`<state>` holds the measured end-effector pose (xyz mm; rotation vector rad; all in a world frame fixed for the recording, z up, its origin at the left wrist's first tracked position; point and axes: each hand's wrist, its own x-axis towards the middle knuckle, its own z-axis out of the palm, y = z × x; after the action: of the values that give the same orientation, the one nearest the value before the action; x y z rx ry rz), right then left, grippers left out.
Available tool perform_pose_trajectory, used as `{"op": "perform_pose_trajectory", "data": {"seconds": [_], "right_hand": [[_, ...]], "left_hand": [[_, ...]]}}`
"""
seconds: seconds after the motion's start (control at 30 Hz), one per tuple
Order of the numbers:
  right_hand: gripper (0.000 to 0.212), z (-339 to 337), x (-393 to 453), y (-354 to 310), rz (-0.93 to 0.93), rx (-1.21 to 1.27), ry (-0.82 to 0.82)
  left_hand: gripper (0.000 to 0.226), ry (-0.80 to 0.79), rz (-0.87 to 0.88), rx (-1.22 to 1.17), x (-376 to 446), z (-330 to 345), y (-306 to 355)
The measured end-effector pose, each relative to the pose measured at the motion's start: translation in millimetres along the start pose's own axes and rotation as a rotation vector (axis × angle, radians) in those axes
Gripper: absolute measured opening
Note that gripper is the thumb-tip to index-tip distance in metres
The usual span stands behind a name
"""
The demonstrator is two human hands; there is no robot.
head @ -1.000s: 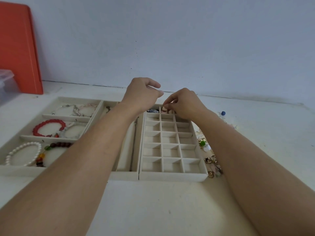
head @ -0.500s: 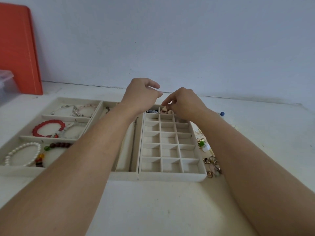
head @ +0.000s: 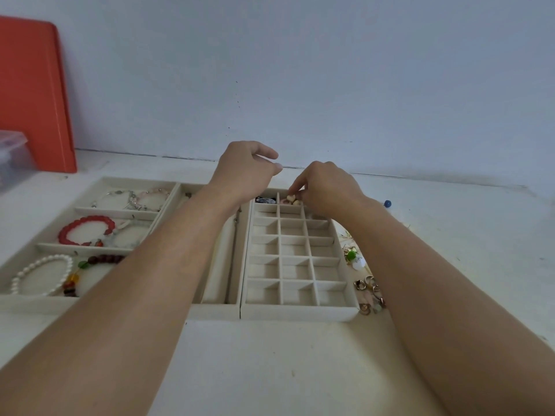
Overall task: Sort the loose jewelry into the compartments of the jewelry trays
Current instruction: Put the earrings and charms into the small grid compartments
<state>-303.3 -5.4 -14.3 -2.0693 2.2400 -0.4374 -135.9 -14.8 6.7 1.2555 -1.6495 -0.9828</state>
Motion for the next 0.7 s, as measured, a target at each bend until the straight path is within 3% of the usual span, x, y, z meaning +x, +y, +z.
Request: {"op": "perform_pose_trajectory", "data": {"seconds": [0.23,0.43,0.7], "right_hand": [[0.026,-27,-8,-2,0.019,-0.045,0.105],[0.015,-72,-28,18,0.017,0.130,0.108],[0.026,-77,-57,88,0.075,-0.031,-0.179]], "left_hand": [[0.017,0.004,0.021,0.031,-4,-2,4],[0.016,-0.007,0.028,0.057,-12,4,7],[0.017,-0.151,0.047,0.142,-17,45,17]]}}
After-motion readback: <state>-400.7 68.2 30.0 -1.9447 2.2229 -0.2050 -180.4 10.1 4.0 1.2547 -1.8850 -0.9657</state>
